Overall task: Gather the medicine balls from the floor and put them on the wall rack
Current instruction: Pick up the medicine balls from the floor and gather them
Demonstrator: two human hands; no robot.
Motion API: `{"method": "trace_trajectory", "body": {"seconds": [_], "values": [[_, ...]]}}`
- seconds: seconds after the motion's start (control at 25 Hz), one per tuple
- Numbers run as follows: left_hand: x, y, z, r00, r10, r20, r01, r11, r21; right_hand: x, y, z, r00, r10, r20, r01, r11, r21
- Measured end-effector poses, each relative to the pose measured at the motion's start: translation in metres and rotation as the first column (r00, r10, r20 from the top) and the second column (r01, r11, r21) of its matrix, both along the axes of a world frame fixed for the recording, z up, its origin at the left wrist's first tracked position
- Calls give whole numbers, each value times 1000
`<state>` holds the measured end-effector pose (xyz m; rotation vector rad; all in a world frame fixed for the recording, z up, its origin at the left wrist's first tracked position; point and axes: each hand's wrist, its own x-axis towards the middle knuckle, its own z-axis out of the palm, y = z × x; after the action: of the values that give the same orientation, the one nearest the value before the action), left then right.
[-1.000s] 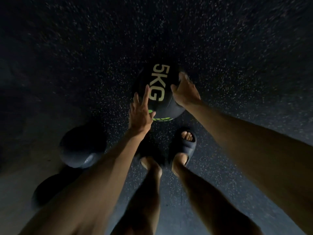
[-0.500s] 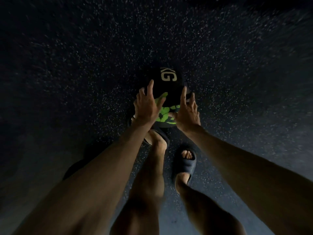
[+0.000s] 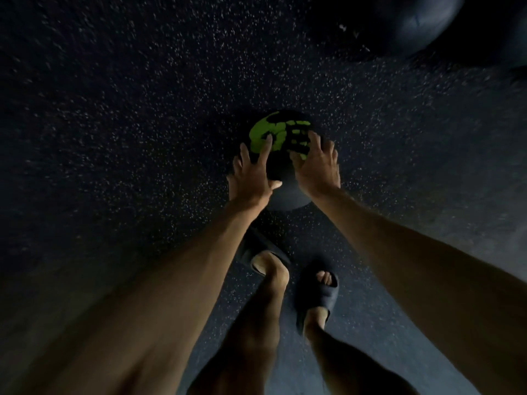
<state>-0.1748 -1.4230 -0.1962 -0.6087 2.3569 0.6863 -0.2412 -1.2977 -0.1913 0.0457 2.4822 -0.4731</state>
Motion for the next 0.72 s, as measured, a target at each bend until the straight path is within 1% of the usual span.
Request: {"method": "trace_trajectory", "body": {"seconds": [0.04, 0.12, 0.2, 0.24, 0.32, 0.4, 0.44, 0.48, 0.6, 0.72], "values": [[-14, -8, 1, 999, 36, 35, -36, 999, 0, 2, 3, 2, 1000, 16, -2, -16, 1000, -9], [-35, -17, 3, 984, 170, 60, -169, 985, -26, 10, 12, 8, 998, 56, 39, -56, 998, -18], [-51, -20, 3, 953, 302, 35, -300, 952, -55, 16, 18, 13, 986, 119, 114, -116, 993, -33], [-57, -20, 3, 944, 330, 17, -329, 943, -46, 13, 16, 14, 981, 130, 142, -125, 991, -43], [-63, -20, 0, 946, 324, -32, -323, 946, 30, -10, 6, 8, 982, 102, 159, -97, 994, -41], [-62, -22, -3, 953, 295, -64, -281, 944, 173, -47, -5, 0, 985, 51, 168, -44, 998, -44], [-60, -25, -5, 957, 283, -65, -262, 938, 228, -67, -9, -2, 984, 35, 175, -25, 998, -60], [-57, -26, -7, 963, 267, -48, -247, 936, 250, -86, -10, -3, 982, 40, 183, -26, 997, -76], [-66, -21, -13, 970, 240, -35, -231, 957, 174, -145, -14, -11, 981, 86, 173, -76, 995, -65], [-109, -12, -11, 931, 350, -104, -337, 934, 119, -195, -21, -25, 985, -1, 174, 17, 996, -88]]}}
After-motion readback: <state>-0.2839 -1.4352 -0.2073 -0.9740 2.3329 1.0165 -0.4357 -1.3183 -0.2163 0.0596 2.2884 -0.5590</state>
